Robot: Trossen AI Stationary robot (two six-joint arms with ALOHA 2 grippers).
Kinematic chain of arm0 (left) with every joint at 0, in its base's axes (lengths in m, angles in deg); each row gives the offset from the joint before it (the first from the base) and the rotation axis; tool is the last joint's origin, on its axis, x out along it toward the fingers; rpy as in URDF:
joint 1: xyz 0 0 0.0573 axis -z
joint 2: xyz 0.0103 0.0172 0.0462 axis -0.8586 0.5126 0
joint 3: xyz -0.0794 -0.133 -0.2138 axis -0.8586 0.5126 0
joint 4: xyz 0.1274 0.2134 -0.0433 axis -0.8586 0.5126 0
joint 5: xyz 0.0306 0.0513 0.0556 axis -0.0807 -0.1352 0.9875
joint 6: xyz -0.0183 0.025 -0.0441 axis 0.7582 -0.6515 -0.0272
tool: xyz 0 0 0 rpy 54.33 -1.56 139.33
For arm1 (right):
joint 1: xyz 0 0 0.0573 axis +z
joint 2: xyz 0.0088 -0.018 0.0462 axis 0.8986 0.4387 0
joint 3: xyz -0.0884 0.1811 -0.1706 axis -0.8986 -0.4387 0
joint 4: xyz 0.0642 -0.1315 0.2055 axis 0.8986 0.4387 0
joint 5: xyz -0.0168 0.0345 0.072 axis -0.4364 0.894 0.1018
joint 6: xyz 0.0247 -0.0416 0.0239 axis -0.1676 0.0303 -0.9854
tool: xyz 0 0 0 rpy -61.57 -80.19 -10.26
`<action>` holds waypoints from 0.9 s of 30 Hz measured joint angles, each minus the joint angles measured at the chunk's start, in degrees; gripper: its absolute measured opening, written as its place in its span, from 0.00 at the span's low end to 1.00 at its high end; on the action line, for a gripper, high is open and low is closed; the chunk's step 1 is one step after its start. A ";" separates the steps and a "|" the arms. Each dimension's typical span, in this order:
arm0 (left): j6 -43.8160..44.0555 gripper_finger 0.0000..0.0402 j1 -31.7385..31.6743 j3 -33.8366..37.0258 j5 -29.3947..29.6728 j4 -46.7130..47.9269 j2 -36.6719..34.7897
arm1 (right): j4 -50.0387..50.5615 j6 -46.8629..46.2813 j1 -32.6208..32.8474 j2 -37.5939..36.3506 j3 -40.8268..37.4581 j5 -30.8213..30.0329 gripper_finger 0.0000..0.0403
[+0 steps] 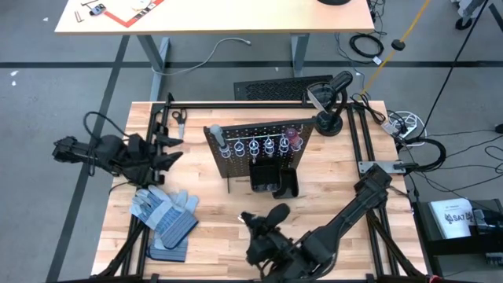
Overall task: Hang tools onto peg board
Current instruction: Put the black pliers into the black container on the peg board
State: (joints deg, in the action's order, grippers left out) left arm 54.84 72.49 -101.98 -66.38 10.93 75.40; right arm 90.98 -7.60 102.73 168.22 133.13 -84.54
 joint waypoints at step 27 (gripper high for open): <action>-0.93 0.44 0.33 -6.48 -4.70 8.91 5.96 | 24.80 -50.21 2.17 -2.69 -14.21 29.84 0.52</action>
State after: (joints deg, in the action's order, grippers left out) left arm 53.91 72.81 -108.46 -71.09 19.84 81.36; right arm 115.78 -57.81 104.90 165.53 118.92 -54.70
